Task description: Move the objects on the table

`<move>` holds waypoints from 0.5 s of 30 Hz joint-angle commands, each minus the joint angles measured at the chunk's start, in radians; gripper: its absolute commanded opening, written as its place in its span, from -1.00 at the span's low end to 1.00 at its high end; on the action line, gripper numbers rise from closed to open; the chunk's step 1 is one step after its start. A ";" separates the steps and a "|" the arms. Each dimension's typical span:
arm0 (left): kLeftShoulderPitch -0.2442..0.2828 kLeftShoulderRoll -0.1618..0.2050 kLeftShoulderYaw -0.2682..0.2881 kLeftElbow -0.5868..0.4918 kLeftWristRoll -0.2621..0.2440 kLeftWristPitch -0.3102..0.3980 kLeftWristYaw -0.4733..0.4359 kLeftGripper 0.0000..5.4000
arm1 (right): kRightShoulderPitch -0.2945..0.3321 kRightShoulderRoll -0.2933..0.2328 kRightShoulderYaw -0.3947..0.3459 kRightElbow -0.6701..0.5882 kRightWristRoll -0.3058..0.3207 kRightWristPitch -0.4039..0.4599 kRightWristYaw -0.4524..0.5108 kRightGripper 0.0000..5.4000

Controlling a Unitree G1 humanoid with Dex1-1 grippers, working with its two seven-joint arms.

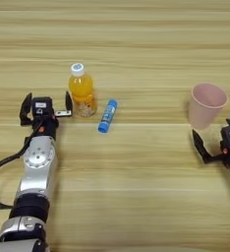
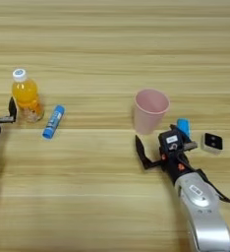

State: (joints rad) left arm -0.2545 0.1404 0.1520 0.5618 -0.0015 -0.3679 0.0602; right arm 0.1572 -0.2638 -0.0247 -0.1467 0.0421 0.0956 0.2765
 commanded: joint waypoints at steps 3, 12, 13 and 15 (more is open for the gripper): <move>-0.014 0.006 -0.002 0.010 0.009 0.001 0.007 1.00 | -0.054 0.012 0.005 0.064 -0.002 -0.015 -0.003 0.99; -0.010 0.006 -0.002 0.003 0.009 0.003 0.008 1.00 | -0.127 0.024 0.001 0.170 -0.006 -0.042 -0.026 0.99; -0.010 0.006 -0.003 0.002 0.010 0.003 0.008 1.00 | -0.130 0.024 0.001 0.177 -0.006 -0.044 -0.026 0.99; -0.010 0.006 -0.003 0.002 0.010 0.003 0.008 1.00 | -0.138 0.025 0.004 0.190 -0.005 -0.047 -0.021 0.99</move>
State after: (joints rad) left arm -0.2556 0.1403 0.1519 0.5636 -0.0013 -0.3680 0.0614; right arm 0.0422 -0.2376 -0.0259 0.0213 0.0398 0.0547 0.2492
